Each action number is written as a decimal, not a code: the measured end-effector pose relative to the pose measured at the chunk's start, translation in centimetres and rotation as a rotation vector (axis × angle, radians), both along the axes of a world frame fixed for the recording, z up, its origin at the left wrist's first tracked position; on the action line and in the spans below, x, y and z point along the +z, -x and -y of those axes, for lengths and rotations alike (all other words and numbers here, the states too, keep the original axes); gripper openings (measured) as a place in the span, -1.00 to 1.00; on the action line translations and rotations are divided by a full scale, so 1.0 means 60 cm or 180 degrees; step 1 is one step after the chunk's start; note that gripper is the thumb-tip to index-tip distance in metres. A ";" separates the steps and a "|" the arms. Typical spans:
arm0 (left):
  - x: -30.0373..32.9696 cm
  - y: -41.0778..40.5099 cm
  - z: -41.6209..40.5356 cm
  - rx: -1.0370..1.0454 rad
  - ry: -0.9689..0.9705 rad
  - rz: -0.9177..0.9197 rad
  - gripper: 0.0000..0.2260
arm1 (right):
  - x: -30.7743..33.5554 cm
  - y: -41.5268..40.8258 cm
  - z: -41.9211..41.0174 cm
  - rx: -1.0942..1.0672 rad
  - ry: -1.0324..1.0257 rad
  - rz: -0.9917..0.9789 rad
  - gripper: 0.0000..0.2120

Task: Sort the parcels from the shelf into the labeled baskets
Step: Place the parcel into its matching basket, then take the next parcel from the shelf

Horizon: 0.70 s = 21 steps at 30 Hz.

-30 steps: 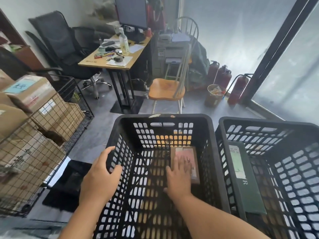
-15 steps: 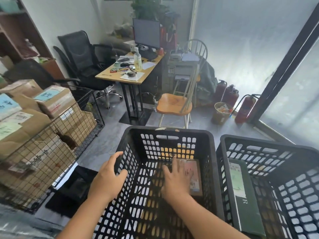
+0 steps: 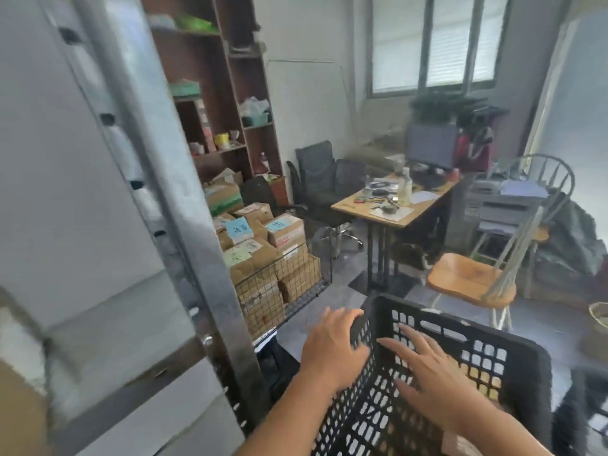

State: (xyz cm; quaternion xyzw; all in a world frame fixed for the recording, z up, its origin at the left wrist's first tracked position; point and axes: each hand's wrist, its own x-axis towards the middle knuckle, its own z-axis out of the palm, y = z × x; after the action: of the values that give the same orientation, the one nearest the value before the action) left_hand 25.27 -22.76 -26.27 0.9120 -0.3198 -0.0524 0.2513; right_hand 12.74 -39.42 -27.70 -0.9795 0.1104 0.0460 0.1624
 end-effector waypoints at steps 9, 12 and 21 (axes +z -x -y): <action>0.120 0.174 -0.114 0.0584 0.0029 0.0602 -0.48 | 0.129 0.038 -0.052 0.1029 -0.0089 0.0838 -0.35; 0.162 0.249 -0.163 0.0904 0.0035 0.0830 -0.48 | 0.158 0.051 -0.092 0.1430 -0.0316 0.1178 -0.32; 0.325 0.431 -0.353 0.1524 0.0035 0.1775 -0.61 | 0.263 0.078 -0.307 0.2586 -0.1200 0.1693 -0.34</action>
State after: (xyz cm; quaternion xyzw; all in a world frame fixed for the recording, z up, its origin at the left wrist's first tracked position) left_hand -0.60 -1.55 -6.78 0.9389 -0.1538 0.2602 0.1646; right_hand 8.04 -20.98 -11.93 -0.8748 -0.3340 -0.1261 0.3275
